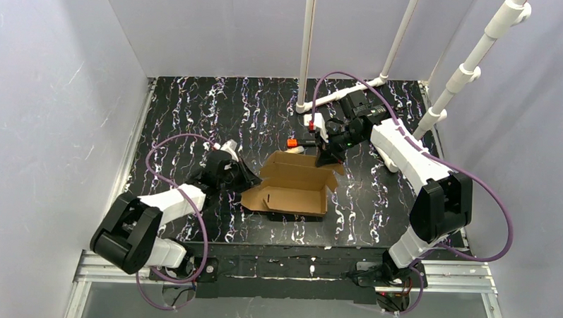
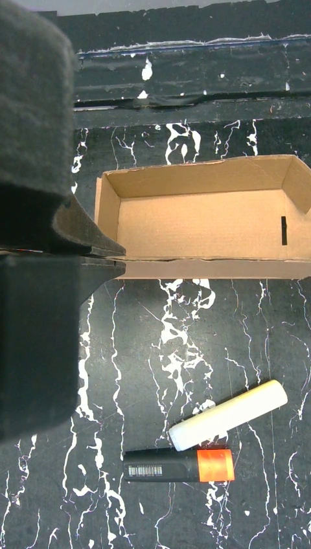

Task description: Fold the paper box

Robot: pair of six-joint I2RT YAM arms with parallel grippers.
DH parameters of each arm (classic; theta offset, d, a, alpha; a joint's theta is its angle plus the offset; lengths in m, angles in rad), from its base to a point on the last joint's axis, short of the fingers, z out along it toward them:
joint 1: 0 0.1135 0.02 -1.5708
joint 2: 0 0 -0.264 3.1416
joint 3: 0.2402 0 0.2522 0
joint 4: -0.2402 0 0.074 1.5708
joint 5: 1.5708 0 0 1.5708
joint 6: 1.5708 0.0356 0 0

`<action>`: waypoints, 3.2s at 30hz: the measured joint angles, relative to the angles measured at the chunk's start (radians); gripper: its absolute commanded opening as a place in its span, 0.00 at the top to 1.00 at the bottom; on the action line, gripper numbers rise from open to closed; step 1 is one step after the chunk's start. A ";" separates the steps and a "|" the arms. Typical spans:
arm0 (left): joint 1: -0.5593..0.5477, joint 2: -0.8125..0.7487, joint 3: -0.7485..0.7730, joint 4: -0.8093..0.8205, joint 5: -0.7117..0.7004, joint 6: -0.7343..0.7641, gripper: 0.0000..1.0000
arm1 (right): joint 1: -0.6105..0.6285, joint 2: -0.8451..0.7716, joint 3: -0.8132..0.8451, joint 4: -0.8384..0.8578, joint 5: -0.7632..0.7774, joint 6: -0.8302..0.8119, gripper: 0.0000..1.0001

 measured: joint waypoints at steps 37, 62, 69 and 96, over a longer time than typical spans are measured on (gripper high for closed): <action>-0.053 -0.022 -0.027 0.051 0.024 -0.075 1.00 | 0.013 -0.009 -0.046 0.068 0.021 0.047 0.99; -0.049 -0.513 -0.002 -0.439 -0.027 -0.087 1.00 | 0.014 -0.066 -0.066 0.067 0.015 0.034 0.99; -0.151 -0.406 0.072 -0.604 -0.074 -0.172 1.00 | 0.014 -0.066 -0.076 0.070 0.015 0.035 0.99; -0.241 -0.037 0.154 -0.444 -0.137 -0.187 1.00 | 0.014 -0.069 -0.084 0.074 0.013 0.037 0.99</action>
